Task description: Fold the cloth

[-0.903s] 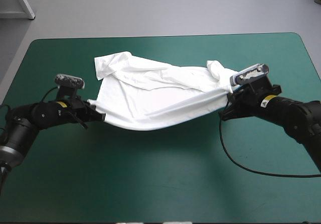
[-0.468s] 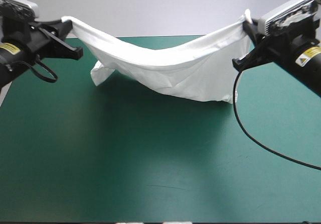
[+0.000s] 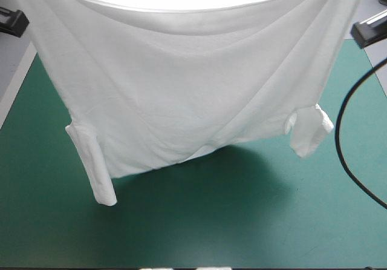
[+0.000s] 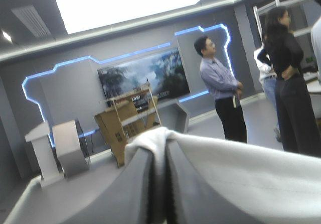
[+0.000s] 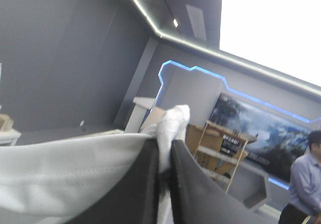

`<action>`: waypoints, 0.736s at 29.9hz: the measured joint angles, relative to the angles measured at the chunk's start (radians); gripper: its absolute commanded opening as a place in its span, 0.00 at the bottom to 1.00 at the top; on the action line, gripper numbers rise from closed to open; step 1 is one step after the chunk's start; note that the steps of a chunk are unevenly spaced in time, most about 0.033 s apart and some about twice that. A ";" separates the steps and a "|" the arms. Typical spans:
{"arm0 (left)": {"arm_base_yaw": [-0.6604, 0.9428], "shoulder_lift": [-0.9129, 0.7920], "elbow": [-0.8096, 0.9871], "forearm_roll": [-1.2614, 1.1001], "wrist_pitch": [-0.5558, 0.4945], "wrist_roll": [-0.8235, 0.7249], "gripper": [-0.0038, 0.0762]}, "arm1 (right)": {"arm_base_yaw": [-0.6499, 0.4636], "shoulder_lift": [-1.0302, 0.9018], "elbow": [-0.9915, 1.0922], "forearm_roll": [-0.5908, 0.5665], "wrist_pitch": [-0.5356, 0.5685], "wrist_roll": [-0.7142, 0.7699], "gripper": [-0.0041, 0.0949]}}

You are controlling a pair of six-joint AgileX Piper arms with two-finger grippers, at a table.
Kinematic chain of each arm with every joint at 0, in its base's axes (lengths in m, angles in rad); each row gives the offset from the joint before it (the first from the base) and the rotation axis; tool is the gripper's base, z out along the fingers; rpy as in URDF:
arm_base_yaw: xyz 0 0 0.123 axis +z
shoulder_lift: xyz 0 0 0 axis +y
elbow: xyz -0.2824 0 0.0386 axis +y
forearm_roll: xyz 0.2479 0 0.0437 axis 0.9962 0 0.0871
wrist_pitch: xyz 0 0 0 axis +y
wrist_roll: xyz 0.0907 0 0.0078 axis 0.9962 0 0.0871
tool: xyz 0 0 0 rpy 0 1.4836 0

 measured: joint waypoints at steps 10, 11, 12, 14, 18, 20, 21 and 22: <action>0.000 0.016 -0.063 -0.001 -0.051 0.006 0.07 | 0.000 0.017 -0.105 -0.009 -0.013 -0.044 0.04; 0.000 0.029 -0.063 -0.001 -0.051 0.007 0.07 | 0.000 0.033 -0.105 -0.012 -0.011 -0.043 0.04; 0.000 0.041 -0.063 0.002 -0.051 0.007 0.07 | 0.000 0.048 -0.105 -0.015 -0.010 -0.040 0.04; 0.000 0.080 -0.063 0.021 -0.051 0.005 0.07 | 0.000 0.095 -0.105 -0.037 -0.004 -0.023 0.04; 0.000 0.190 -0.063 0.043 -0.053 -0.001 0.07 | 0.000 0.217 -0.104 -0.095 -0.014 0.025 0.02; 0.000 0.253 -0.062 0.049 -0.061 -0.001 0.07 | -0.005 0.290 -0.101 -0.110 -0.040 0.041 0.02; 0.000 0.288 -0.062 0.050 -0.065 -0.003 0.07 | -0.012 0.327 -0.101 -0.108 -0.056 0.047 0.02; 0.000 0.316 -0.062 0.051 -0.067 -0.003 0.07 | -0.020 0.356 -0.101 -0.103 -0.070 0.048 0.02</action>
